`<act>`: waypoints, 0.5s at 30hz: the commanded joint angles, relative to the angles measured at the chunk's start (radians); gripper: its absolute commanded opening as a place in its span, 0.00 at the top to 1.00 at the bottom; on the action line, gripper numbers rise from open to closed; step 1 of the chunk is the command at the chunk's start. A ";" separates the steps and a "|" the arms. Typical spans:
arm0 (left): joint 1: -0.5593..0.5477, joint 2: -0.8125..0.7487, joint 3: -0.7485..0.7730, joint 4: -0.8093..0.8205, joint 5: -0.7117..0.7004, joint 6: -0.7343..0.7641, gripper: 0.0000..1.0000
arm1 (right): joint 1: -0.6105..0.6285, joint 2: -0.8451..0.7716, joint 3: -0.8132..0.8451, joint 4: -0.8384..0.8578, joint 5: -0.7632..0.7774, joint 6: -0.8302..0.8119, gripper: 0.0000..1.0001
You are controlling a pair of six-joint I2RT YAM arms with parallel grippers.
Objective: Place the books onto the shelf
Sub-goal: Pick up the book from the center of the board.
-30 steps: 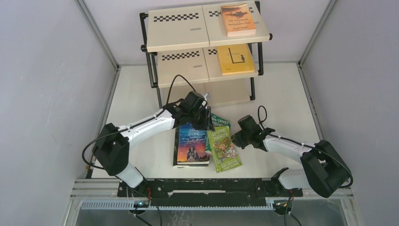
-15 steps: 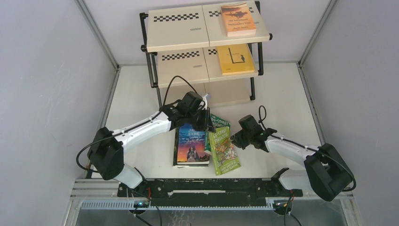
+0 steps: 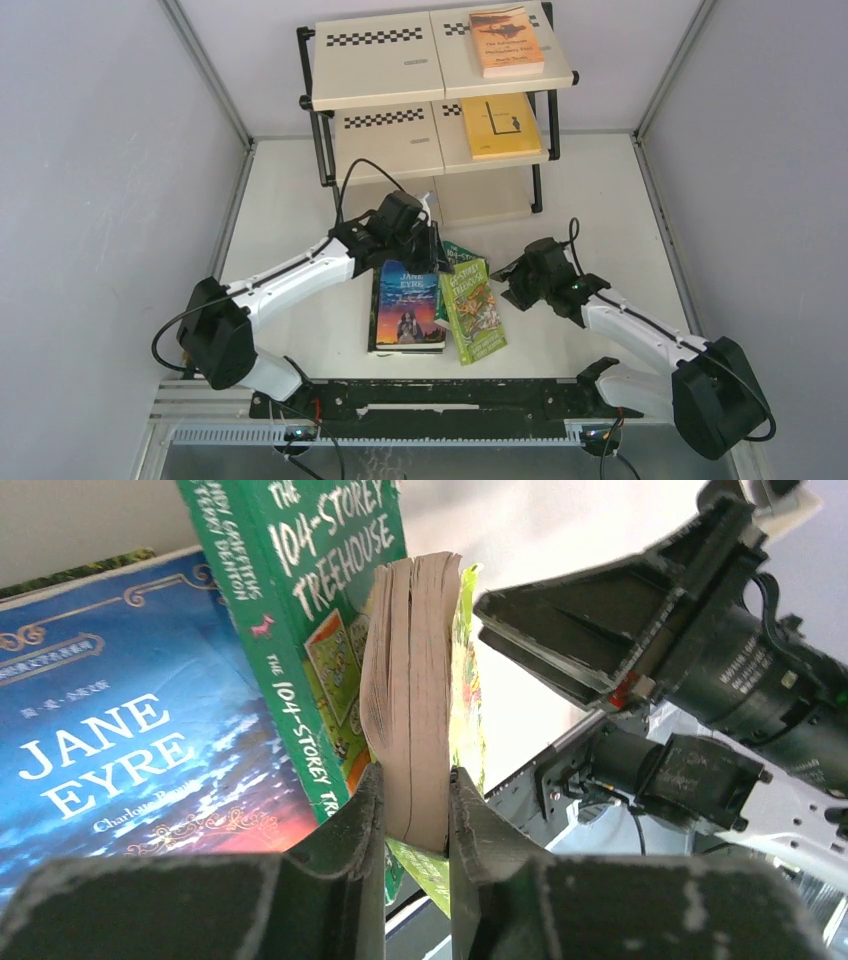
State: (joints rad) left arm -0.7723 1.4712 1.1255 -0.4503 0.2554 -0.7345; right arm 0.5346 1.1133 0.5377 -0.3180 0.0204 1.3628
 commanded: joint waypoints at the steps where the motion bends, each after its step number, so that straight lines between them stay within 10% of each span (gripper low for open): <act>1: 0.031 -0.058 0.012 0.070 -0.048 -0.079 1.00 | -0.021 -0.061 0.036 -0.042 0.029 -0.059 0.40; 15: 0.095 -0.129 -0.037 0.174 -0.183 -0.329 1.00 | -0.048 -0.268 0.035 -0.169 0.045 -0.078 0.35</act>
State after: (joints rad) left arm -0.6960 1.4235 1.1229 -0.4095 0.1314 -0.9375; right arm 0.4877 0.8982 0.5377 -0.4416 0.0555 1.2949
